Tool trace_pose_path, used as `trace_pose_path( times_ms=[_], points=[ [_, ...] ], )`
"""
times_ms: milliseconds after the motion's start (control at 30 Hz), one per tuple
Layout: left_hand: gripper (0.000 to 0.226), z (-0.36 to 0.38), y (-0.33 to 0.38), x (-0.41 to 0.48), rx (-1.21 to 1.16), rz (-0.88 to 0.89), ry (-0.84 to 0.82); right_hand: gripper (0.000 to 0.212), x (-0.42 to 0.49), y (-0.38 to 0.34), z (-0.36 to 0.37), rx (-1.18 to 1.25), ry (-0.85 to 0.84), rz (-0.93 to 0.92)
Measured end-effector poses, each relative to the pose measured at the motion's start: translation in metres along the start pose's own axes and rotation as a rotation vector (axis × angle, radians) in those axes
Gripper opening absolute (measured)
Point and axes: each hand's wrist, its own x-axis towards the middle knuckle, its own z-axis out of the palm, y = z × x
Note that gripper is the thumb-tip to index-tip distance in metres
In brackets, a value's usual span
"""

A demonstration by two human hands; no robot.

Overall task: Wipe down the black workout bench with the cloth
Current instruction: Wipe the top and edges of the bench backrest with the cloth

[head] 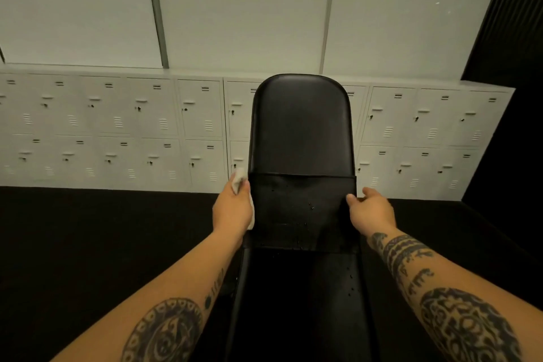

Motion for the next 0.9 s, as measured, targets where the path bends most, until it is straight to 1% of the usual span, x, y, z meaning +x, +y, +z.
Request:
trace_pose_path(
  times_ms=[33, 100, 167, 233, 267, 333, 400, 467, 600, 700, 800, 900],
  points=[
    [0.046, 0.009, 0.003, 0.005, 0.089, 0.032, -0.007, 0.060, 0.002, 0.001, 0.003, -0.025, -0.031, -0.008],
    [0.056, 0.025, 0.008, 0.020, 0.269, 0.084, -0.018, 0.058, 0.005, 0.004, 0.010, -0.068, -0.033, -0.028],
    [0.066, 0.036, 0.010, 0.034, 0.350, 0.092, -0.023, 0.055, 0.008, 0.005, 0.013, -0.113, -0.011, -0.048],
    [0.069, 0.041, 0.010, 0.044, 0.373, 0.092, -0.009, 0.054, 0.010, 0.004, 0.012, -0.151, -0.017, -0.034],
    [0.067, 0.041, 0.009, 0.045, 0.365, 0.099, -0.009, 0.054, 0.011, 0.003, 0.012, -0.160, -0.018, -0.026],
    [0.055, 0.038, 0.005, 0.044, 0.301, 0.114, -0.017, 0.055, 0.009, 0.002, 0.009, -0.177, -0.013, -0.027],
    [0.044, 0.032, 0.000, 0.040, 0.243, 0.094, -0.009, 0.055, 0.008, 0.001, 0.009, -0.167, -0.016, -0.032],
    [0.038, 0.028, -0.004, 0.037, 0.244, 0.061, -0.002, 0.056, 0.009, 0.002, 0.008, -0.161, -0.014, -0.041],
    [0.035, 0.021, -0.024, 0.021, 0.255, -0.004, 0.000, 0.050, 0.011, 0.005, 0.010, -0.198, 0.024, -0.100],
    [0.030, 0.018, -0.047, 0.006, 0.285, -0.027, 0.000, 0.046, 0.011, 0.009, 0.014, -0.192, 0.038, -0.110],
    [0.033, 0.014, -0.060, -0.004, 0.309, -0.011, -0.013, 0.046, 0.011, 0.013, 0.016, -0.160, 0.054, -0.103],
    [0.039, 0.010, -0.068, -0.009, 0.375, -0.001, -0.036, 0.050, 0.011, 0.016, 0.017, -0.115, 0.063, -0.102]
  ],
)
